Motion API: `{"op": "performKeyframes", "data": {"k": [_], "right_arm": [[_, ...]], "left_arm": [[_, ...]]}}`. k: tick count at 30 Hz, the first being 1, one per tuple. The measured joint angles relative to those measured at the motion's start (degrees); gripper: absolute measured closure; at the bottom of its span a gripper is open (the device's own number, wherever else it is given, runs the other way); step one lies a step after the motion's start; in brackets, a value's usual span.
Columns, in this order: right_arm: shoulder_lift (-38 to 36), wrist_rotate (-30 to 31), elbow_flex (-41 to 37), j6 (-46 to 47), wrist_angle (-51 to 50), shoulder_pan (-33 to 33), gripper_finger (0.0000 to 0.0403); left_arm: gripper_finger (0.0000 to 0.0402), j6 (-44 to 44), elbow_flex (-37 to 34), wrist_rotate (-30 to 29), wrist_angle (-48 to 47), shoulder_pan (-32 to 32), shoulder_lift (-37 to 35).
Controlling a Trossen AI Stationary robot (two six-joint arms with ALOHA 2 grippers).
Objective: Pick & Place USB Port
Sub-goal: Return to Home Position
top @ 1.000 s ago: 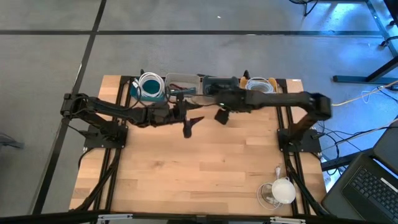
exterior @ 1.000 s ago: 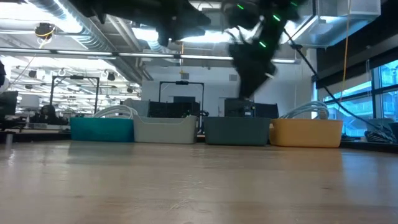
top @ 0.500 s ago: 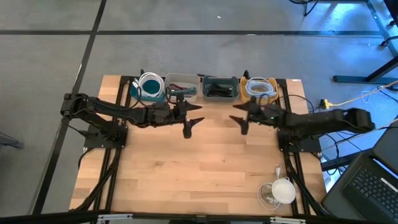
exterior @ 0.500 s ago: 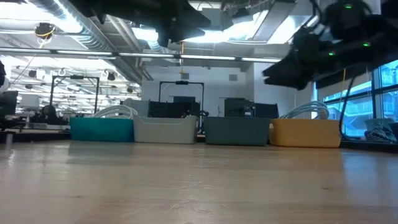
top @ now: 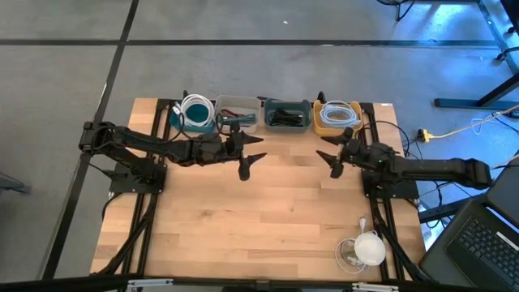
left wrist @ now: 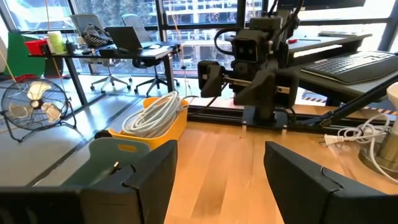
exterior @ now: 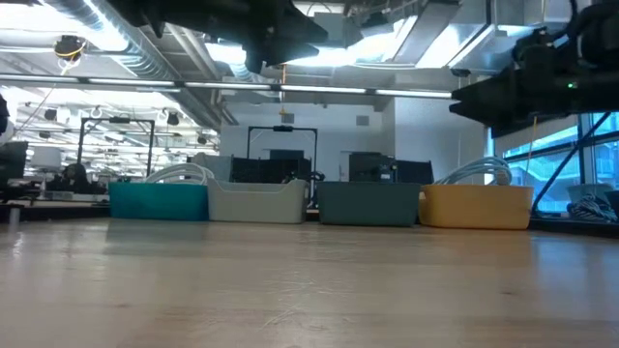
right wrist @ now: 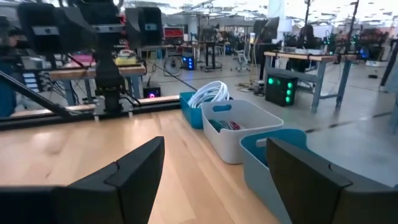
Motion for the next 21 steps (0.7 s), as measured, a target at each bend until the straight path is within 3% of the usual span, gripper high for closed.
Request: {"op": "performKeyframes", "data": {"k": [7, 14, 21], "right_arm": [[-10.99, -3.54, 0.00, -0.03, -10.84, 0.02, 0.0120], [-21.82, -3.16, 0.00, 0.01, -24.92, 0.02, 0.0120], [-28.19, -0.17, 0.00, -1.59, -26.02, 0.16, 0.0120]], "left_arm": [[0.0171, -0.02, 0.04, 0.00, -0.04, 0.00, 0.00], [0.0171, -0.02, 0.04, 0.00, -0.04, 0.00, 0.00], [0.0171, -0.02, 0.04, 0.00, -0.04, 0.00, 0.02]]}}
